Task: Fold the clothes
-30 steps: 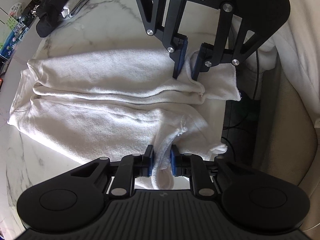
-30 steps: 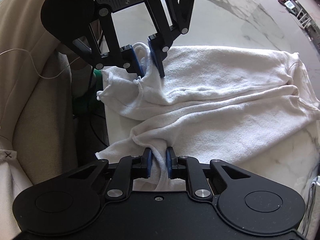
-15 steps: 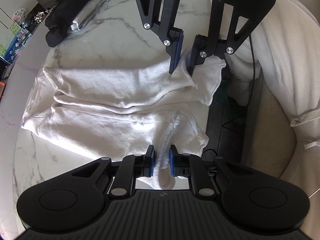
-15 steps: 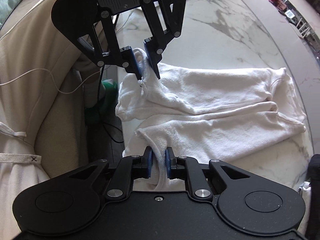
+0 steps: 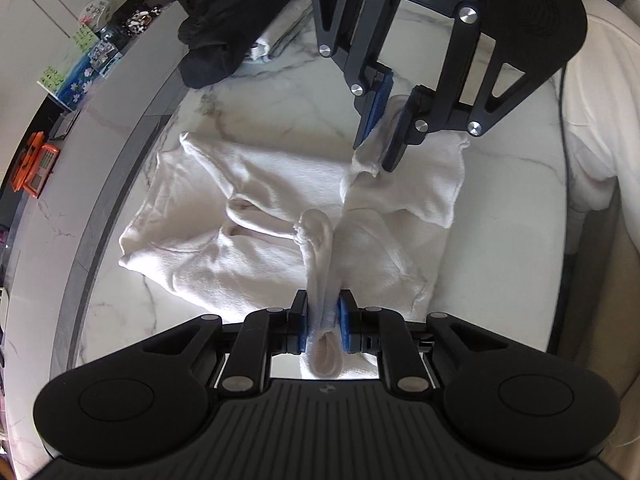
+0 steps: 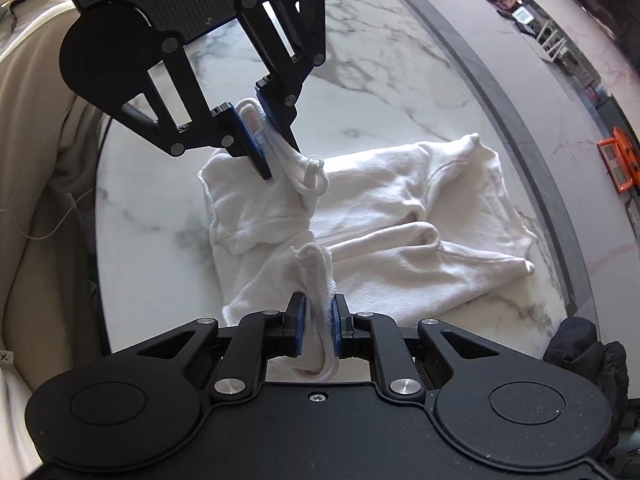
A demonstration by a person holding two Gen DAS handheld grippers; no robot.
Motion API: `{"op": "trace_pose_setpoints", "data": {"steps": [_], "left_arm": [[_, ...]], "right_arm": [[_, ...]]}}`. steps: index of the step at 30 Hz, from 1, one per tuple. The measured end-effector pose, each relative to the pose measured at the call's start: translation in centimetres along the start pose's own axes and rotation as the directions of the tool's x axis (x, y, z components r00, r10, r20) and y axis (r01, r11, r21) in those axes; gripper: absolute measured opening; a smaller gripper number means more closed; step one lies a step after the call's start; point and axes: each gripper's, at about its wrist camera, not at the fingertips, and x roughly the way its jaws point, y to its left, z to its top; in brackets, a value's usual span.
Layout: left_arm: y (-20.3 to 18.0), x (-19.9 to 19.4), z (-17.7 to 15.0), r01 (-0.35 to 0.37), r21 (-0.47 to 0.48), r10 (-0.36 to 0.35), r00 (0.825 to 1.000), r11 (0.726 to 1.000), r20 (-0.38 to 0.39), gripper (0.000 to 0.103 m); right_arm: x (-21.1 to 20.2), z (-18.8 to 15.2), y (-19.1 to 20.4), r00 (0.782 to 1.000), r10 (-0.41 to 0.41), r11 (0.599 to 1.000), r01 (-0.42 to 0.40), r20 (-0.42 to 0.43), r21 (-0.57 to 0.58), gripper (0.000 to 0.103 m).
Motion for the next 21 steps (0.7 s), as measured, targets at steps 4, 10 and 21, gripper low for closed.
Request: {"op": "trace_pose_setpoints", "data": {"steps": [4,10,21], "left_arm": [[1.8,2.9,0.1,-0.013,-0.052,0.012,1.0,0.999,-0.02,0.021],[3.1,6.0,-0.6,-0.002,-0.106,-0.001,1.0,0.994,-0.024,0.025],[2.9,4.9,-1.7,-0.074,-0.148,0.083,0.995,0.986,0.05,0.04]], "right_arm": [[3.3,0.1,-2.7,1.0,0.02,0.998,-0.02,-0.008,0.065,0.012],[6.9,-0.2,-4.2,0.998,0.057,0.992,-0.054,-0.023,0.113,0.014],[7.0,-1.0,-4.1,0.999,-0.038,0.983,0.033,0.027,0.18,0.037]]}}
